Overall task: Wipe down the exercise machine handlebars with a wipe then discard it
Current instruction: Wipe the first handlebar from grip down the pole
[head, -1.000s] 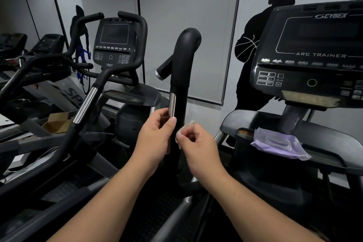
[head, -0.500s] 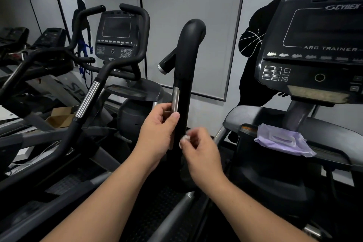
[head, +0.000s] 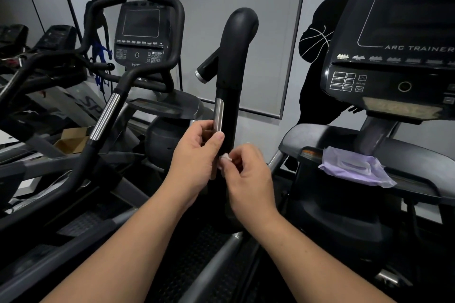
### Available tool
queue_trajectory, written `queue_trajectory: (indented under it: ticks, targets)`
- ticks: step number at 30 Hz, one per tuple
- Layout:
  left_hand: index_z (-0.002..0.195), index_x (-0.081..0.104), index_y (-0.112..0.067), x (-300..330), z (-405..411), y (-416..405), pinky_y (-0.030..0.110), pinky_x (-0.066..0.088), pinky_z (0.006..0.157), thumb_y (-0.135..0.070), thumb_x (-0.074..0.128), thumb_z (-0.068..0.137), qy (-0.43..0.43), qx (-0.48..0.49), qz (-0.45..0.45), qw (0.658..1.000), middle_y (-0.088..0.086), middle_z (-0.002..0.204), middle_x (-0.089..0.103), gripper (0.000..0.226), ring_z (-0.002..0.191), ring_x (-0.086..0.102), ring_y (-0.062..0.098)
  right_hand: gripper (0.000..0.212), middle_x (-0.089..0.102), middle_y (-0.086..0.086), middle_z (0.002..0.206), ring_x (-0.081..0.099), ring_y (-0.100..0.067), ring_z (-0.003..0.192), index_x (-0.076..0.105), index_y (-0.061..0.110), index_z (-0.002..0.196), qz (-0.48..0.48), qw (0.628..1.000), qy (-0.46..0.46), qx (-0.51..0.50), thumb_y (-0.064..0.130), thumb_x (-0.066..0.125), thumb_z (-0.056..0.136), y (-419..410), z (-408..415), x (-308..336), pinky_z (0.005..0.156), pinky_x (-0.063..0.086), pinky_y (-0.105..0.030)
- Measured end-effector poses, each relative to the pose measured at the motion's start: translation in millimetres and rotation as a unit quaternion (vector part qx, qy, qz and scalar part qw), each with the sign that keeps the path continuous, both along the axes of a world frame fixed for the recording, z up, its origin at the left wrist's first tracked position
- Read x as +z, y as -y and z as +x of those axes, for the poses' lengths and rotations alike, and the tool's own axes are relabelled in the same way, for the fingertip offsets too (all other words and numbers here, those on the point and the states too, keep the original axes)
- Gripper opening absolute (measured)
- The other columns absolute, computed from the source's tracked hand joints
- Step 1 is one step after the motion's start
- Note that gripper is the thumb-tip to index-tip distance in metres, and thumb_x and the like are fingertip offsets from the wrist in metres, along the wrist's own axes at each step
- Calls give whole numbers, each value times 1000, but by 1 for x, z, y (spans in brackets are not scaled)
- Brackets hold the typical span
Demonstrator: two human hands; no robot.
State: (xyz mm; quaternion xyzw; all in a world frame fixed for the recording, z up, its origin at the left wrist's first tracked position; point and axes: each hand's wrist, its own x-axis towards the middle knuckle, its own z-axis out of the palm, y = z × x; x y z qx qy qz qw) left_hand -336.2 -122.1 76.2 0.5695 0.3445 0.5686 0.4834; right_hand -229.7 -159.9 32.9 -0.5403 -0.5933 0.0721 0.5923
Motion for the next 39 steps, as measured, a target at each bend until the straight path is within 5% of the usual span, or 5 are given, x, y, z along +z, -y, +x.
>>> queue_trajectory:
  ticks: [12, 17, 23, 34, 39]
  targets:
    - [117, 64, -21, 2, -6, 2, 26, 58, 74, -10, 55, 102, -24, -14, 0, 1000, 9, 102, 72, 21, 86, 68, 13, 21, 48, 7, 82, 47, -15, 78, 48, 19, 81, 25, 992, 125, -7, 15, 65, 93, 5, -2, -28, 71, 41, -29]
    - [111, 70, -19, -27, -17, 6, 51, 56, 95, -10, 55, 100, -63, 53, -11, 997, 8, 103, 75, 20, 99, 71, 27, 23, 46, 7, 81, 46, -15, 77, 50, 17, 79, 64, 985, 162, -21, 16, 68, 92, 1, -1, -26, 71, 39, -25]
    - [87, 71, -25, -62, -22, 26, 41, 57, 85, 0, 58, 94, -98, 114, -15, 989, -2, 87, 74, 28, 83, 67, 11, 22, 50, 1, 84, 48, -18, 80, 50, 17, 81, 56, 978, 200, -4, 16, 69, 91, 8, -2, -42, 74, 42, -27]
    - [109, 62, -37, -86, -21, 60, 15, 48, 81, -7, 66, 90, -252, 130, 139, 949, -21, 100, 67, 36, 96, 65, 2, 10, 55, 12, 86, 52, -5, 82, 62, 17, 91, -13, 991, 131, 33, 8, 58, 92, 21, -4, -31, 74, 40, -14]
    - [107, 61, -33, -83, -13, 56, 15, 46, 75, -17, 68, 90, -271, 151, 132, 942, -19, 96, 64, 24, 93, 61, 2, 17, 58, 12, 81, 57, -8, 82, 63, 18, 86, -52, 993, 89, 64, 4, 54, 86, 21, 4, -20, 70, 45, -17]
